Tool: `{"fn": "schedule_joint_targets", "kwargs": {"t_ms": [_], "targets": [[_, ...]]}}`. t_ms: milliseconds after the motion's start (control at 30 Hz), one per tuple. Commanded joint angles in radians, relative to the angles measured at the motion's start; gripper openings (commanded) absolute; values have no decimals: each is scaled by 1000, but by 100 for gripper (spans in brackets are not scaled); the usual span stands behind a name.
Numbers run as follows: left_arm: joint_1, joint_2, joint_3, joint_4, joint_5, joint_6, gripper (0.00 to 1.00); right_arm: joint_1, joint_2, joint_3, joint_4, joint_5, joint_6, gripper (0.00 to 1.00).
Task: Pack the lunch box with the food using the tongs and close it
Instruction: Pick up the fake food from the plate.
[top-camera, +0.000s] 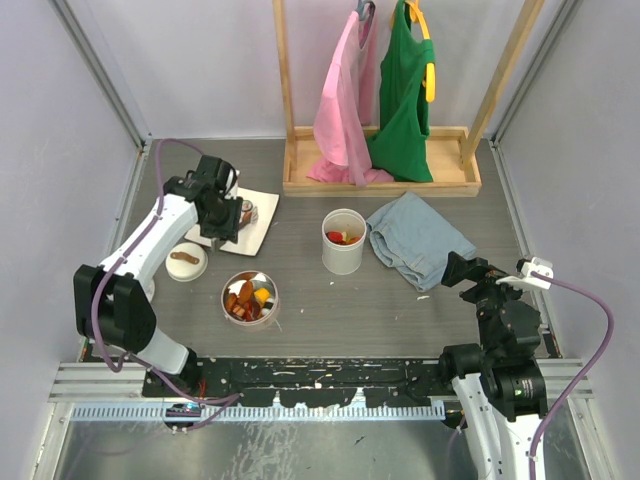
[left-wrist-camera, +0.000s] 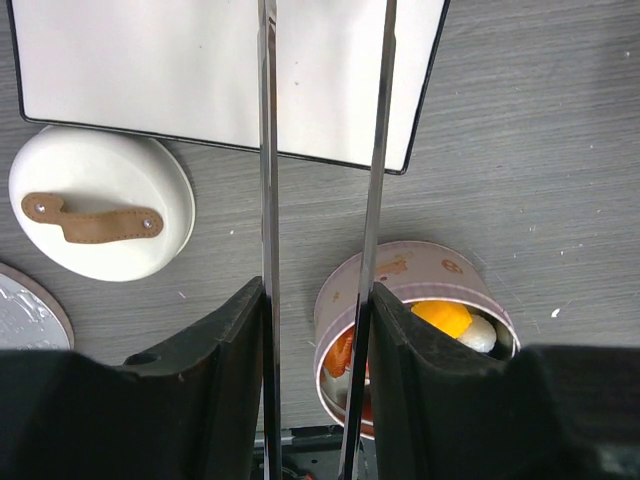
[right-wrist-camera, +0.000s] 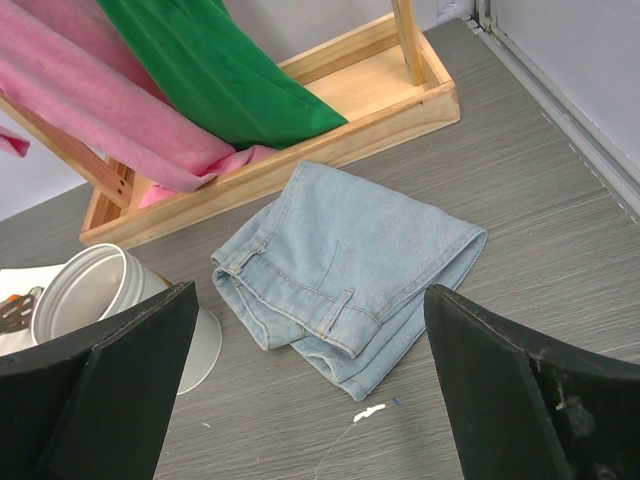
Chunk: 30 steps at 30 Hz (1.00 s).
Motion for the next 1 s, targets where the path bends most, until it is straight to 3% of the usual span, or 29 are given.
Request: {"fn": "schedule_joint_targets", "kwargs": {"t_ms": [0, 967], "targets": [[12, 12, 62, 47, 22, 20, 42, 5, 2, 6, 57, 12, -7, 100], [31, 66, 70, 34, 35, 43, 38, 6, -3, 5, 58, 13, -7, 100]]}}
